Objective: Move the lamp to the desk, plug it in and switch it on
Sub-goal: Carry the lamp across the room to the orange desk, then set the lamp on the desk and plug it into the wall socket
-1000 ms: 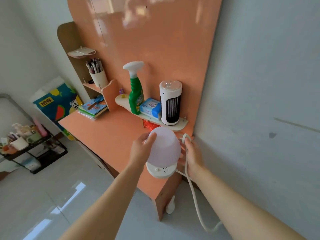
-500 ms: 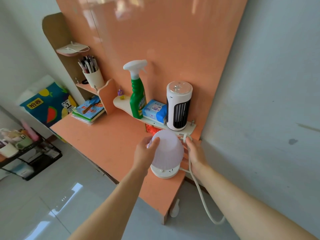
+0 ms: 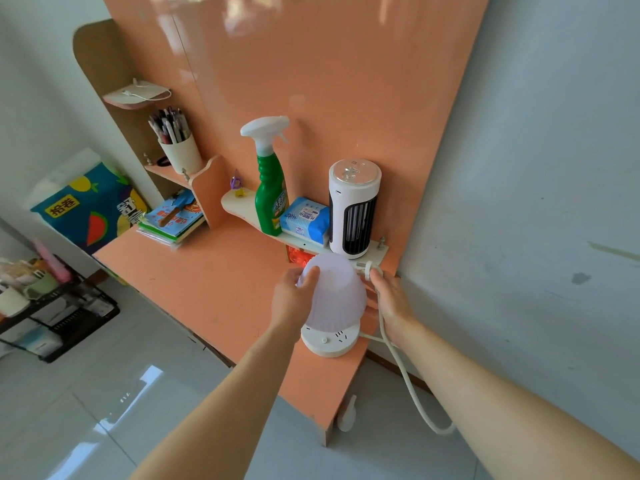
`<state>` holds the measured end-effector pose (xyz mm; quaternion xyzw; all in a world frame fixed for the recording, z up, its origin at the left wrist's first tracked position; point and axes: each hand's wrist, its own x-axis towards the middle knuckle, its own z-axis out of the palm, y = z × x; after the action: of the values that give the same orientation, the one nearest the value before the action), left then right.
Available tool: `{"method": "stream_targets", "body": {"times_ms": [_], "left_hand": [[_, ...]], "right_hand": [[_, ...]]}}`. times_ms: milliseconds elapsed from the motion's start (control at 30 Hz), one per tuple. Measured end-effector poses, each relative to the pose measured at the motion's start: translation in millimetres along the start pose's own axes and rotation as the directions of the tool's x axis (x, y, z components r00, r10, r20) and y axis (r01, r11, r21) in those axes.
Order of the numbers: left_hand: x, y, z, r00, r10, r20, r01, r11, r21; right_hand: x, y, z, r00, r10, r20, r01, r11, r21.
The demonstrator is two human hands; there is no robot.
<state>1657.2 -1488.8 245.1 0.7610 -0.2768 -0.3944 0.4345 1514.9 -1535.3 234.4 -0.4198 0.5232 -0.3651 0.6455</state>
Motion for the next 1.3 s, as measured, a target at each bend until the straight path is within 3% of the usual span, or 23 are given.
{"method": "stream_targets", "body": {"times_ms": [233, 467, 600, 733, 867, 1133, 1300], "left_hand": [[-5, -4, 0, 0.996, 0.057, -0.075, -0.056, 0.998, 0.019], [-41, 0, 9, 0.904, 0.318, -0.284, -0.234, 0.927, 0.293], [-71, 1, 28, 0.884, 0.423, -0.199, -0.339, 0.873, 0.351], [-106, -3, 62, 0.924, 0.381, -0.038, -0.353, 0.886, 0.301], [-137, -9, 107, 0.947, 0.315, 0.06, -0.321, 0.93, 0.179], [-182, -17, 177, 0.982, 0.107, 0.155, -0.095, 0.992, -0.08], [-194, -23, 198, 0.996, 0.042, 0.077, -0.027, 0.982, -0.185]], "right_hand": [[-11, 7, -20, 0.995, -0.04, -0.093, 0.036, 0.998, -0.047], [-35, 13, -67, 0.995, -0.013, -0.099, 0.007, 0.998, -0.063], [-47, 13, -94, 0.991, 0.054, -0.127, -0.052, 0.999, 0.014], [-62, 13, -124, 0.98, 0.135, -0.143, -0.119, 0.986, 0.116], [-84, 10, -165, 1.0, 0.01, -0.03, -0.009, 1.0, 0.012], [-117, 14, -226, 0.986, -0.154, 0.061, 0.159, 0.983, -0.092], [-127, 14, -241, 0.978, -0.159, 0.135, 0.172, 0.981, -0.092]]}}
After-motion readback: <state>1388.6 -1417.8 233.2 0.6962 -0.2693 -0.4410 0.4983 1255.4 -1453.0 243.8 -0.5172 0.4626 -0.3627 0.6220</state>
